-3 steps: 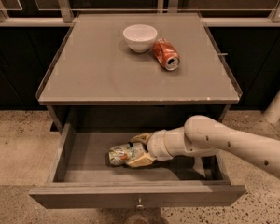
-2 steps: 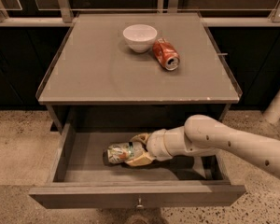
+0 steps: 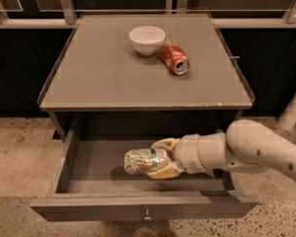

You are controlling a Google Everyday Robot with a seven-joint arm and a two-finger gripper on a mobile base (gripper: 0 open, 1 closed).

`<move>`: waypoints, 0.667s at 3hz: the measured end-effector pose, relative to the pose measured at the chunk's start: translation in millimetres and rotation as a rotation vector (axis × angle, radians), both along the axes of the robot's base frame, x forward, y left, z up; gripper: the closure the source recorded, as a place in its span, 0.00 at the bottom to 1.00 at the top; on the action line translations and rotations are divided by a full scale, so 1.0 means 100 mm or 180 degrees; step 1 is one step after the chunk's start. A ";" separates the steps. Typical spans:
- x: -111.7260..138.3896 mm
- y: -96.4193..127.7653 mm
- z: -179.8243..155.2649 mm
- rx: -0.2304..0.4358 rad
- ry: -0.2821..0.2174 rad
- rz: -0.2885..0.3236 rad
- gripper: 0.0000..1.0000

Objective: Pick 7up can from top drawer and place on counter

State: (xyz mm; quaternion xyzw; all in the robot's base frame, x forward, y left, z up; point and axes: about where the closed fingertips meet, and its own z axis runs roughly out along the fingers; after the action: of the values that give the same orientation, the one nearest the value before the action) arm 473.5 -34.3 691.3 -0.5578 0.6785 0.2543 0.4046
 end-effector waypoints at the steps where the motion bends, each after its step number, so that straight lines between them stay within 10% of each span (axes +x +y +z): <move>1: -0.38 -0.35 0.55 -0.0075 -0.0148 -0.0315 1.00; 2: -0.45 -0.61 0.68 -0.0150 -0.0217 -0.0525 1.00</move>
Offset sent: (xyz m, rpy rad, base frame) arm -0.0314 -0.0281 0.0452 -0.0176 -0.0369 -0.0798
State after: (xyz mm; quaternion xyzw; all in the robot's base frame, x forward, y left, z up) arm 428.9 -95.4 759.2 -0.5178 0.7138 0.1850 0.4338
